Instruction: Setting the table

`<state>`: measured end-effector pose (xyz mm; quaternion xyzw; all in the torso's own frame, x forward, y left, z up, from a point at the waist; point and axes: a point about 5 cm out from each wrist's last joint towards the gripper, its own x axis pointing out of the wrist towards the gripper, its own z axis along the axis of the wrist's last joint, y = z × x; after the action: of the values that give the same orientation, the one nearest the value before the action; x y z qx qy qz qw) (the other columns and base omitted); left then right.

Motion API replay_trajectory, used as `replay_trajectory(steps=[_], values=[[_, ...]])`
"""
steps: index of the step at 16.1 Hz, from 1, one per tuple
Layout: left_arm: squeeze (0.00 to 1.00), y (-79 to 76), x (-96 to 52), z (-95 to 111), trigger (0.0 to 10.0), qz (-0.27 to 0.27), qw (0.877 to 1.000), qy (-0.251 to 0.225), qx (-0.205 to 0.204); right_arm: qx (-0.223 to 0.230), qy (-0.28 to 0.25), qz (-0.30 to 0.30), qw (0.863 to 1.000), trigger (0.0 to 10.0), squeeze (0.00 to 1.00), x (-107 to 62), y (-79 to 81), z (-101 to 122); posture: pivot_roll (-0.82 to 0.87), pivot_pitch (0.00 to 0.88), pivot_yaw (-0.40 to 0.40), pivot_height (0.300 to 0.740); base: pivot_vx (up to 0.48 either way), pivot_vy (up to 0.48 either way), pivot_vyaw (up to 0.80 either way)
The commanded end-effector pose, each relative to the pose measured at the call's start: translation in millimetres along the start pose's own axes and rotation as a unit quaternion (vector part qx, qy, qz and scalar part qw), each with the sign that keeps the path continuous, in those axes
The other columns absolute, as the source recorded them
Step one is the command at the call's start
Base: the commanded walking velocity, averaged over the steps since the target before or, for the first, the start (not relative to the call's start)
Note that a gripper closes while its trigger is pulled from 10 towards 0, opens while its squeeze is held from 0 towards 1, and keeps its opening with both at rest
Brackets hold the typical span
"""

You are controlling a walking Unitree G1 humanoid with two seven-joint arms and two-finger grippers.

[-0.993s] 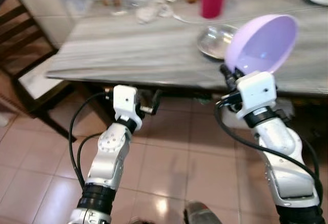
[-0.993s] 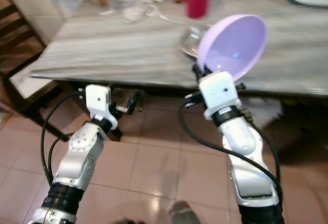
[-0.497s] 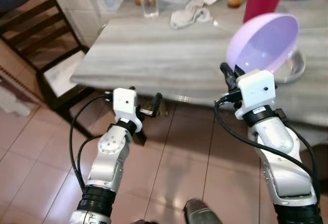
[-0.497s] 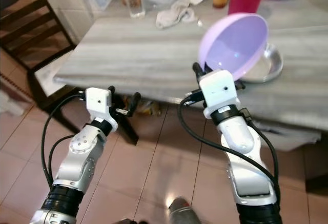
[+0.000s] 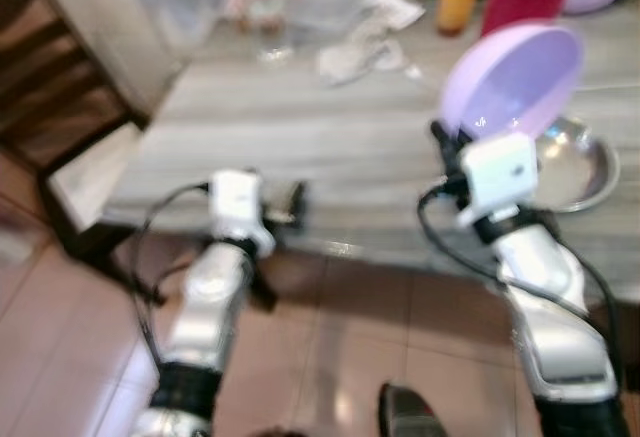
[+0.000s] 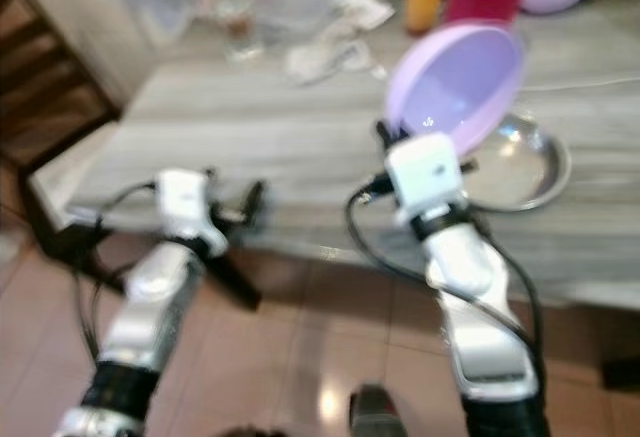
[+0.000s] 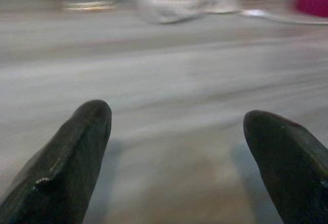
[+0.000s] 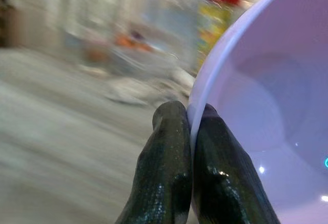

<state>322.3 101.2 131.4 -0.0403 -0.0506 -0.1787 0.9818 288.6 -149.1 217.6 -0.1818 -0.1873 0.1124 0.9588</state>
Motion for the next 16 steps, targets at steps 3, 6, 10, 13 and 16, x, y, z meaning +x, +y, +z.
replay_trajectory(steps=[3,6,10,13,16], values=[[0.0,3.9,-7.0,-4,10.0,-0.015,1.0,0.018,0.006,0.004,-0.022,0.004,1.0,10.0,0.0,2.2,3.7,9,-0.32,0.196,0.117,0.74,0.0,0.0,-0.8],[0.0,4.2,-12.1,-7,10.0,-0.03,0.999,0.021,0.02,0.0,-0.021,0.008,1.0,10.0,0.0,2.2,5.3,8,-0.31,0.196,0.116,0.74,0.0,0.0,0.0],[0.0,2.5,-17.2,0,10.0,-0.082,0.995,0.016,0.048,-0.001,-0.02,0.018,1.0,10.0,0.0,2.7,4.9,9,-0.31,0.203,0.112,0.74,0.0,0.0,0.0],[0.0,-3.9,-22.3,19,10.0,-0.164,0.983,-0.019,0.085,-0.008,0.013,0.101,0.995,10.0,0.0,7.7,5.1,2,-0.32,0.208,0.113,0.74,0.0,0.0,0.0],[0.0,-6.3,-25.2,28,10.0,-0.196,0.975,-0.04,0.098,-0.026,0.016,0.176,0.984,10.0,0.0,15.6,4.3,2,-0.31,0.212,0.113,0.74,0.0,0.0,0.0]])
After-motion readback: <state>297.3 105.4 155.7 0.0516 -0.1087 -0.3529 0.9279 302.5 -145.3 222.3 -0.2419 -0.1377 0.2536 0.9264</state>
